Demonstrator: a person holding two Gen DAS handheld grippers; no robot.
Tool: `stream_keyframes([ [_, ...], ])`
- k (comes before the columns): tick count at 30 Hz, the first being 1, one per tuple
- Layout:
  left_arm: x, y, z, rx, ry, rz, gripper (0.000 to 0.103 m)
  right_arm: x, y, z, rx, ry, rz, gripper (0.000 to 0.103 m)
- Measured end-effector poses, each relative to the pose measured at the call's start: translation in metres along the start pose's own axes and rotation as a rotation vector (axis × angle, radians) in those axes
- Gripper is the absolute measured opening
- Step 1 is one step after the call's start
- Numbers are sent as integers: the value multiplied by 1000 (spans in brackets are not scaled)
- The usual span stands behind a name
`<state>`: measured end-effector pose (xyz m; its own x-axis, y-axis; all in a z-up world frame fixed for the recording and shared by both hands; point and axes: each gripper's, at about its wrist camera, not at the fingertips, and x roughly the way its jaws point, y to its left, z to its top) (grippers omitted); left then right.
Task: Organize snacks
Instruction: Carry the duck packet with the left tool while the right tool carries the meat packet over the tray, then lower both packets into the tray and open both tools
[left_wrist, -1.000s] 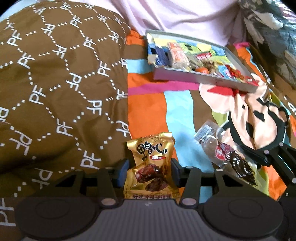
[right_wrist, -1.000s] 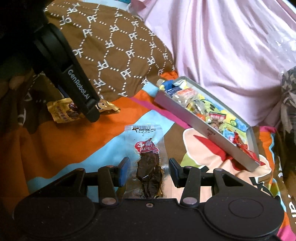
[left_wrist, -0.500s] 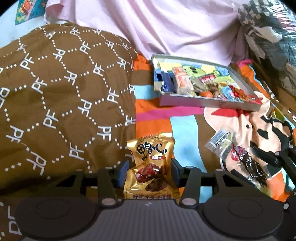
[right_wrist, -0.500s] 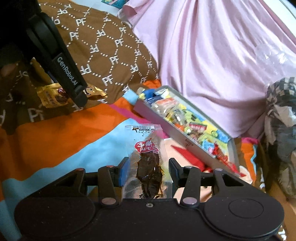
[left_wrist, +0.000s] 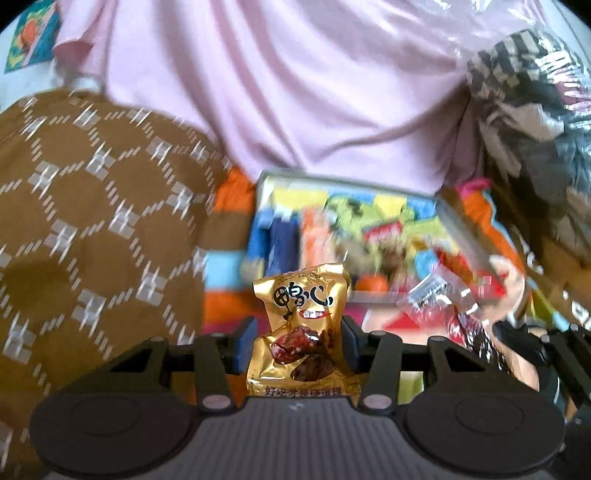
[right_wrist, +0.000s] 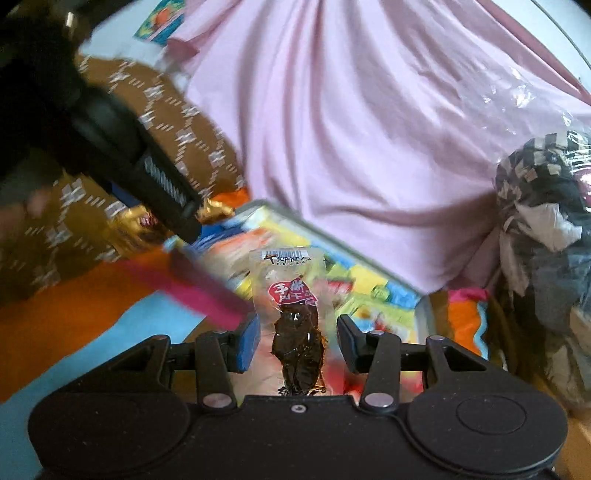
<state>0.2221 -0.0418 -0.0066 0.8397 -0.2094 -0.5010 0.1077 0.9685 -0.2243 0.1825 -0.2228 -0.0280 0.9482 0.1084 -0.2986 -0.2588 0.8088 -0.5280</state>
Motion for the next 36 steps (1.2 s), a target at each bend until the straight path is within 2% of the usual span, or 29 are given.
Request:
stream_keyframes([
  [5, 40, -18, 40, 8, -51, -34, 52, 46, -46, 17, 56, 1, -15, 47],
  [9, 74, -32, 66, 22, -63, -69, 53, 93, -79, 12, 198, 78, -38, 47],
  [12, 102, -39, 78, 10, -33, -95, 53, 121, -97, 6, 303, 111, -35, 47],
  [16, 132, -54, 81, 10, 19, -122, 53, 140, -105, -5, 328, 150, -29, 47],
  [20, 153, -63, 77, 43, 62, -98, 53, 144, -104, -15, 335, 179, -30, 48],
  [26, 164, -64, 70, 55, 98, -71, 55, 152, -103, -22, 346, 204, -14, 48],
  [28, 166, -64, 71, 58, 109, -61, 56, 154, -103, -23, 355, 213, -12, 53],
  [30, 167, -63, 71, 52, 118, -57, 60, 154, -104, -24, 365, 216, -15, 71],
  [31, 166, -62, 71, 47, 119, -59, 62, 153, -105, -24, 373, 212, -15, 75],
  [33, 164, -61, 73, 38, 116, -59, 78, 150, -107, -24, 395, 196, -19, 85],
  [36, 156, -59, 76, 19, 96, -67, 84, 142, -111, -22, 437, 172, -18, 91],
])
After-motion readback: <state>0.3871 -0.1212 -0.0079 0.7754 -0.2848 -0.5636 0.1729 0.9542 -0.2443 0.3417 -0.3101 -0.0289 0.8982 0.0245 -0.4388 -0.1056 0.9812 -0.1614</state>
